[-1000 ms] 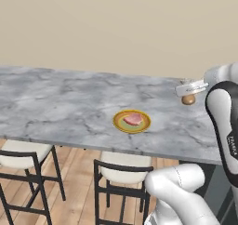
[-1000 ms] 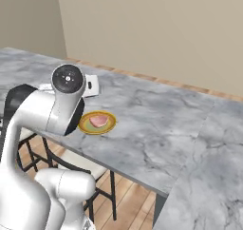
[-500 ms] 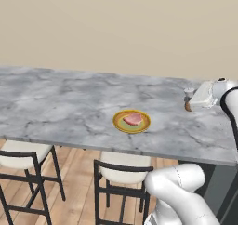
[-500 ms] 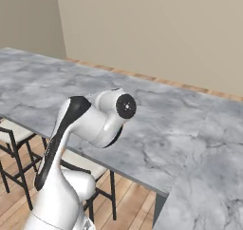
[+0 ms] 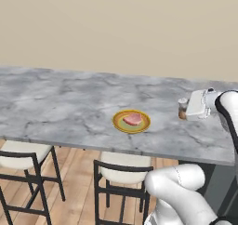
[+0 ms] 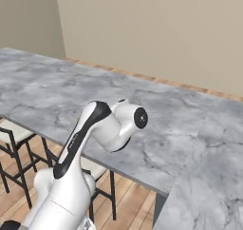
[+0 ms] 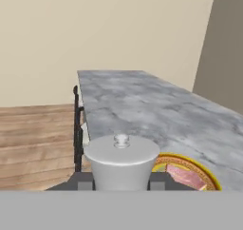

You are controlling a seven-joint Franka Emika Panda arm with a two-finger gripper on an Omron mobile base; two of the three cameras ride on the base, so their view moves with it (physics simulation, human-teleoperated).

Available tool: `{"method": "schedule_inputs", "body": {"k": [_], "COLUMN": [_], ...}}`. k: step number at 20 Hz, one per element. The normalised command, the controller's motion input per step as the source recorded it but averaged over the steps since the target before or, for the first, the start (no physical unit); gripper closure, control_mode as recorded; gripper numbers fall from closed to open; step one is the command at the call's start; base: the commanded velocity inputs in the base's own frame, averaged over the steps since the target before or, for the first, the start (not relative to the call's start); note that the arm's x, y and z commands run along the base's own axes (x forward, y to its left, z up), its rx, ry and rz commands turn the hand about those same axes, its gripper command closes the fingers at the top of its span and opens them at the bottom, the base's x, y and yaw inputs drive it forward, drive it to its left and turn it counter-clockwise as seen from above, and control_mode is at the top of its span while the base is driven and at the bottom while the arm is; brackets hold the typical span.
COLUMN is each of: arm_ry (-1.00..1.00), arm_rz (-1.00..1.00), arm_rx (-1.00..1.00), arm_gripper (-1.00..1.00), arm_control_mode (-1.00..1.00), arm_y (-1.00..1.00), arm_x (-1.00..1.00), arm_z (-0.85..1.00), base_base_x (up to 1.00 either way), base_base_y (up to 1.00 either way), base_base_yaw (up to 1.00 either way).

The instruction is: Retrieve the shaker from the cabinet and place it next the steak on a plate on the dining table.

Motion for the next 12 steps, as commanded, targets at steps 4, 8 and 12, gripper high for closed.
{"method": "schedule_inputs", "body": {"k": [4,8,12], "arm_ry": [0.23,0.23,0.13], "arm_rz": [0.00,0.00,0.00], "arm_rx": [0.09,0.07,0.18], "arm_gripper": [1.00,1.00,1.00], "arm_control_mode": [-1.00,-1.00,-1.00], "arm_y": [0.01,0.03,0.00], "arm_x": [0.38,0.34,0.24], "arm_z": [-0.60,-0.66,-0.46], "base_base_x": [0.00,0.00,0.00], "base_base_y": [0.00,0.00,0.00], "base_base_yaw": [0.00,0.00,0.00]}}
